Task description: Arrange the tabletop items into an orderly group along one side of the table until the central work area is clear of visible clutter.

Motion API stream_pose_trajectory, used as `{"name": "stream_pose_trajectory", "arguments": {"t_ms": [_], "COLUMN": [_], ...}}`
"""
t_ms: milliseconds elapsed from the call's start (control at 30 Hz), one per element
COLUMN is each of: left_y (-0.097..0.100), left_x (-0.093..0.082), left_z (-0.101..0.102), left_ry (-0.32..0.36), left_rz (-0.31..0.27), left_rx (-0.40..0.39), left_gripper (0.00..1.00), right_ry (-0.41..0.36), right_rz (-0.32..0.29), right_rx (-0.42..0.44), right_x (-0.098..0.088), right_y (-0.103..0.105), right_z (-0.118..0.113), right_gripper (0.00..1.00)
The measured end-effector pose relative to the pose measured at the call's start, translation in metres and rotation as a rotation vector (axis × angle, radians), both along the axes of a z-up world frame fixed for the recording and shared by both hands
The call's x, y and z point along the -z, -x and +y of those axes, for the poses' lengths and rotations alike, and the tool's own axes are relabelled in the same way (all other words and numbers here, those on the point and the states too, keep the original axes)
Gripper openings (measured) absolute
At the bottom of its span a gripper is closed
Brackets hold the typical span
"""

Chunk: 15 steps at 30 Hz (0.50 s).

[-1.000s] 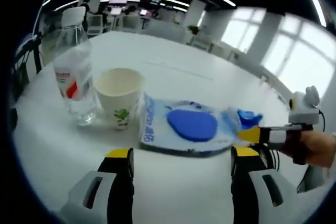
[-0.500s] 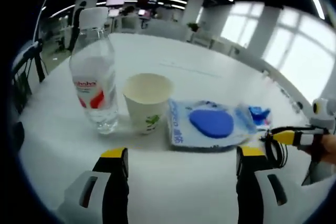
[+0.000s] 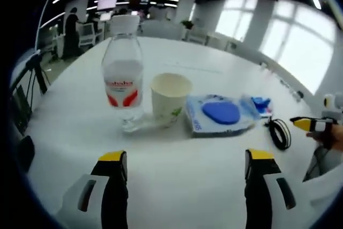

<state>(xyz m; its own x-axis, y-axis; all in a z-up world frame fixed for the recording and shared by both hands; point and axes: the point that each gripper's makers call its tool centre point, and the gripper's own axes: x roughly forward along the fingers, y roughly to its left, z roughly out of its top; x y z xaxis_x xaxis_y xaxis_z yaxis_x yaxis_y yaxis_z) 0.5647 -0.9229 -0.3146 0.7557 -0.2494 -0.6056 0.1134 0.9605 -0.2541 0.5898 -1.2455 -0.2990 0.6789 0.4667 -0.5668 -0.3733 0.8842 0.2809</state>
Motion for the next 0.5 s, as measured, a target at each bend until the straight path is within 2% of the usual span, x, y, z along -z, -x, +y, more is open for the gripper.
{"name": "stream_pose_trajectory", "arguments": {"t_ms": [200,367,500], "left_y": [0.016,0.028,0.043], "left_x": [-0.007,-0.017,-0.020], "left_z": [0.012,0.022,0.026], "left_ry": [-0.003,0.008,-0.033], "left_rz": [-0.008,-0.026,-0.030], "left_rx": [0.050,0.079,0.113], "left_gripper": [0.89,0.89,0.90], "right_ry": [0.024,0.011,0.007], "right_rz": [0.005,0.018,0.017], "right_rx": [0.032,0.052,0.058], "right_x": [-0.001,0.002,0.003], "right_y": [0.019,0.035,0.047], "right_z": [-0.012,-0.020,-0.026], "right_gripper": [0.63,0.66,0.68]}}
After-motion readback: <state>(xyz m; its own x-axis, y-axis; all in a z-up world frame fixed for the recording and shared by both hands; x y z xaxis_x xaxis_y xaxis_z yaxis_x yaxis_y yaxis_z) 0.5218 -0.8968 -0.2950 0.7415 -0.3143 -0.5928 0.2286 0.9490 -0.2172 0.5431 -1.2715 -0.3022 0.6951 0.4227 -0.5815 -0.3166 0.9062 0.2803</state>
